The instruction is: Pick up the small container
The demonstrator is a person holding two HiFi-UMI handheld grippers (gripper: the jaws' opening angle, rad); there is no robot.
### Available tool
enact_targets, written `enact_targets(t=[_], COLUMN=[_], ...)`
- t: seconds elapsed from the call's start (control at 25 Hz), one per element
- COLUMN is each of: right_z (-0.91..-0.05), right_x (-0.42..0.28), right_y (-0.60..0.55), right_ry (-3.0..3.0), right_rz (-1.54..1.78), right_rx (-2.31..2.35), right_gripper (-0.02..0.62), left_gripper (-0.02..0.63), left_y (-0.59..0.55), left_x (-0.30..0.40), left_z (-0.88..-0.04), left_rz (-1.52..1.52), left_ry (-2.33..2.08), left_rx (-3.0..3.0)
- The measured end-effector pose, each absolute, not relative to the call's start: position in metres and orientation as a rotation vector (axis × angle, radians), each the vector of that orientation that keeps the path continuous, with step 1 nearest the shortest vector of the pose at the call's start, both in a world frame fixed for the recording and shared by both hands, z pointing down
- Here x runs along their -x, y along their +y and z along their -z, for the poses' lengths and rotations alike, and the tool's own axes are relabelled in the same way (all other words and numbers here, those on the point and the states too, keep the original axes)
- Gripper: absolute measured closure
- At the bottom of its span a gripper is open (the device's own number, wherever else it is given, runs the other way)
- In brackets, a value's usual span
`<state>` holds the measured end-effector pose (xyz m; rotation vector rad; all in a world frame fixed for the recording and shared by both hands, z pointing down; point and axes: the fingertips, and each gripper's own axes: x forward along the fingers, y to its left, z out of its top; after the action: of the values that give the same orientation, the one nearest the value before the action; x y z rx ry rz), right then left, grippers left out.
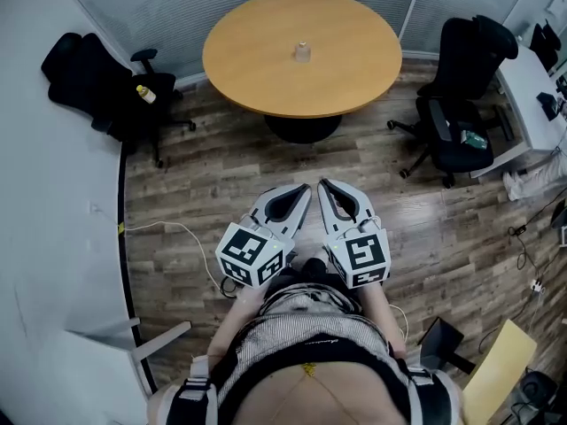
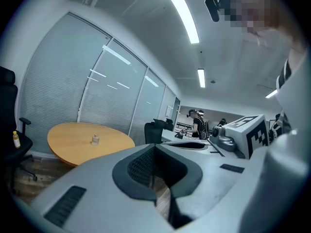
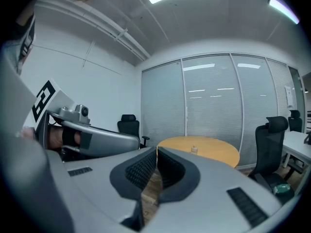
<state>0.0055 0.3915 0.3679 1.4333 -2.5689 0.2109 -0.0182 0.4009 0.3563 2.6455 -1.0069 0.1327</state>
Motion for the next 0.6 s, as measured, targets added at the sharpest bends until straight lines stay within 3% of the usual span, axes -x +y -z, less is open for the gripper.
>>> enact_targets(t=[0.6], right_z=[-0.372], right_x=[-0.02], right_y=[0.39], right_ry=[-2.626], right_rz=[-0.242], right_rx=[-1.376], right_gripper=[0.573], left_gripper=[0.601], left_y=[0.403], left_x=[0.005], left_z=[-0.373], left_rz=[-0.157], left_ry=[-1.039], left_rx=[-2.585])
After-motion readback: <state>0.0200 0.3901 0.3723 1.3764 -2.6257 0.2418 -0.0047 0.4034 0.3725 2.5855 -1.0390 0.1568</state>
